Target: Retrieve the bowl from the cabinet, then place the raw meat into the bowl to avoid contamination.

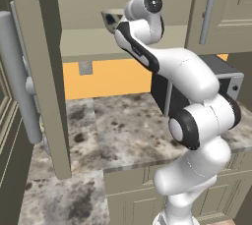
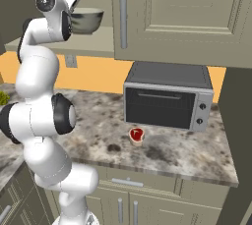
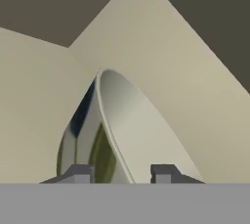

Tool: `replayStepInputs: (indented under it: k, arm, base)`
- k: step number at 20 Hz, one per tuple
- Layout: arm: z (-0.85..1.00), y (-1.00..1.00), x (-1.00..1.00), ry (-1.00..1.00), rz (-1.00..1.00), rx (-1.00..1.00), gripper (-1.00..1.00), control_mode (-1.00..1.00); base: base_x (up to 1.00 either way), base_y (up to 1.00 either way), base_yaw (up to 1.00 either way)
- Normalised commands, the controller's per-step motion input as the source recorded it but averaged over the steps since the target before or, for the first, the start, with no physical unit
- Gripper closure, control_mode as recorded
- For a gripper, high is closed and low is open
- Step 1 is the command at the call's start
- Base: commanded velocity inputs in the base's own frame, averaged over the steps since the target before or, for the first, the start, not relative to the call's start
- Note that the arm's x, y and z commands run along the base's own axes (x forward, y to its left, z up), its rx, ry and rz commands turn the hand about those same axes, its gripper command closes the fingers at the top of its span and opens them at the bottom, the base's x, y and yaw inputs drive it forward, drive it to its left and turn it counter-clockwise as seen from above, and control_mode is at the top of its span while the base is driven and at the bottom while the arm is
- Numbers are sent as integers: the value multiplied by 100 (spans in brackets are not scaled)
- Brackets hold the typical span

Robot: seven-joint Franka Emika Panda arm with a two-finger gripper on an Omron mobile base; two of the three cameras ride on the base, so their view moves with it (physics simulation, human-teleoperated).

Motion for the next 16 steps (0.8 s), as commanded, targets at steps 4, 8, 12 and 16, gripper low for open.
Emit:
replayStepInputs:
  k: [4, 8, 12, 16]
  arm:
    - [3, 0, -29, 0, 0, 0, 100, -100]
    - [10, 0, -35, 0, 0, 0, 100, -100]
    - [15, 0, -43, 2, 0, 0, 100, -100]
    - [14, 0, -46, 4, 2, -1, 100, -100]
  base:
    - [0, 0, 0]
    - [0, 0, 0]
    - [0, 0, 0]
    - [0, 0, 0]
